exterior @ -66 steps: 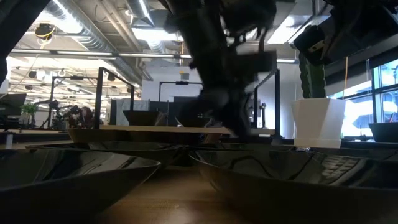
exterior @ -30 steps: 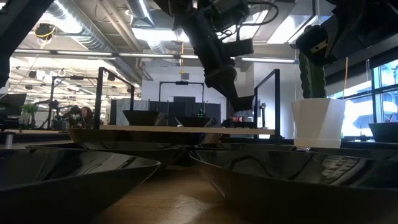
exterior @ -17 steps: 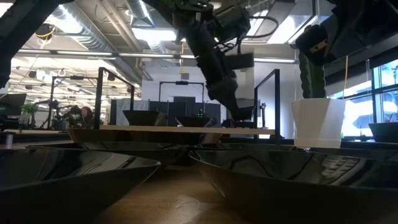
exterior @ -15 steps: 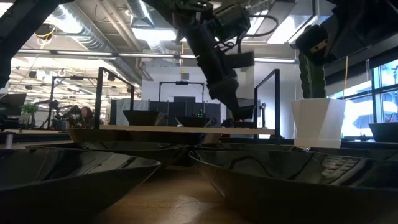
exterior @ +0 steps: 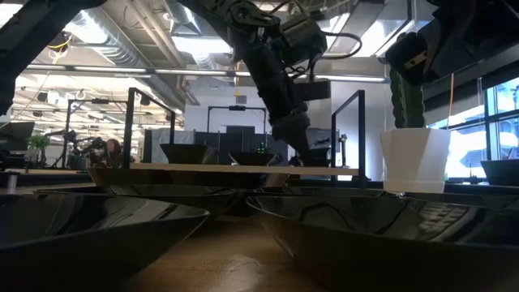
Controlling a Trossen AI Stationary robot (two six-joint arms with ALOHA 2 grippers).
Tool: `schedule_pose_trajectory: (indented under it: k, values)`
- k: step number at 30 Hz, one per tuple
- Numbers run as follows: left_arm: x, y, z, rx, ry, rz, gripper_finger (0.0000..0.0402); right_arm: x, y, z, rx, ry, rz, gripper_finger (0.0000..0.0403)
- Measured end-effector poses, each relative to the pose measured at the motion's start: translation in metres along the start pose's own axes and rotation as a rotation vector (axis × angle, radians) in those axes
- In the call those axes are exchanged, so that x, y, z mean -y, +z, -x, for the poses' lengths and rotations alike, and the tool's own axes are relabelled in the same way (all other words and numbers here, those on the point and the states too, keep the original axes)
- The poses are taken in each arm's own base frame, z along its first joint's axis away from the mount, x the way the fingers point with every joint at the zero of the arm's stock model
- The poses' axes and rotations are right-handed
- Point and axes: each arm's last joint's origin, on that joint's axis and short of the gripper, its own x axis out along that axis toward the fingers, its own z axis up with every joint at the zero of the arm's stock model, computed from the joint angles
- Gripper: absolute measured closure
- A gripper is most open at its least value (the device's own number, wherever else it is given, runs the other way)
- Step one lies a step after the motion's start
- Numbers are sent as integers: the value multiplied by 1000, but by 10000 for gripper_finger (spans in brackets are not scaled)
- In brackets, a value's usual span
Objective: Pick & Place Mini shaped plates
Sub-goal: Stack the square plate on the top of the square plate on the shelf, then stack the distorted square plate on the top of the distorted square plate on the shelf
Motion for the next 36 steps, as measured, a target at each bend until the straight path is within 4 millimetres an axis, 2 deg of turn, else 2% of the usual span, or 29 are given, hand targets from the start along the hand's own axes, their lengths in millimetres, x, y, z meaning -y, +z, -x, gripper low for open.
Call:
schedule_pose_trajectory:
  k: [14, 24, 27, 31, 36]
  values:
    - [3, 2, 2, 1, 5, -32, 301, 0, 0, 0, -5, -1, -1, 378]
    - [5, 17, 20, 32, 40, -45, 260, -1, -1, 0, -8, 10, -1, 378]
    - [7, 16, 39, 6, 22, -68, 259, -4, -2, 0, -15, 20, 10, 378]
    - [11, 16, 74, -12, -31, -55, 259, -10, -3, 1, -17, 38, 25, 378]
    - [21, 20, 131, 67, -113, -37, 275, -15, -4, 2, -14, 53, 46, 378]
